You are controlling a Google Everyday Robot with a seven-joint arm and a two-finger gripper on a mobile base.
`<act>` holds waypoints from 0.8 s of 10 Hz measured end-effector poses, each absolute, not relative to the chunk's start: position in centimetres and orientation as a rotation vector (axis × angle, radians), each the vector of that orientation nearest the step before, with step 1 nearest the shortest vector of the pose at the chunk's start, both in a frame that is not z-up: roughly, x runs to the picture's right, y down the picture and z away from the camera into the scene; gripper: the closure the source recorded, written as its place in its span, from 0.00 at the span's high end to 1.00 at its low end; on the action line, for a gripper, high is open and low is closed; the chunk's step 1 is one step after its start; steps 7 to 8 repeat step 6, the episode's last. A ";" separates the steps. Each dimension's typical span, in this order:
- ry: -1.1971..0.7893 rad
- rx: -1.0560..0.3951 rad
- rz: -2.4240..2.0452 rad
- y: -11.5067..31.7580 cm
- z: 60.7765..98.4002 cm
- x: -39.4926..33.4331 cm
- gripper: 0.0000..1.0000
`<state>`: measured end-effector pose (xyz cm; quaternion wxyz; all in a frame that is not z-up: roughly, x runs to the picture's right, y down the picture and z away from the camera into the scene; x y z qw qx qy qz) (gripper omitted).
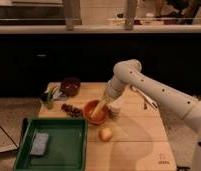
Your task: Place banana in red bowl
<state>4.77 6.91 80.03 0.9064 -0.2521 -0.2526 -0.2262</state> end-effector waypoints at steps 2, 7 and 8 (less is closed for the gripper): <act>-0.545 -0.536 -0.509 6.8 80.3 3.7 0.03; -0.592 -0.564 -0.575 6.4 80.9 2.6 0.03; -0.592 -0.564 -0.575 6.4 80.9 2.6 0.03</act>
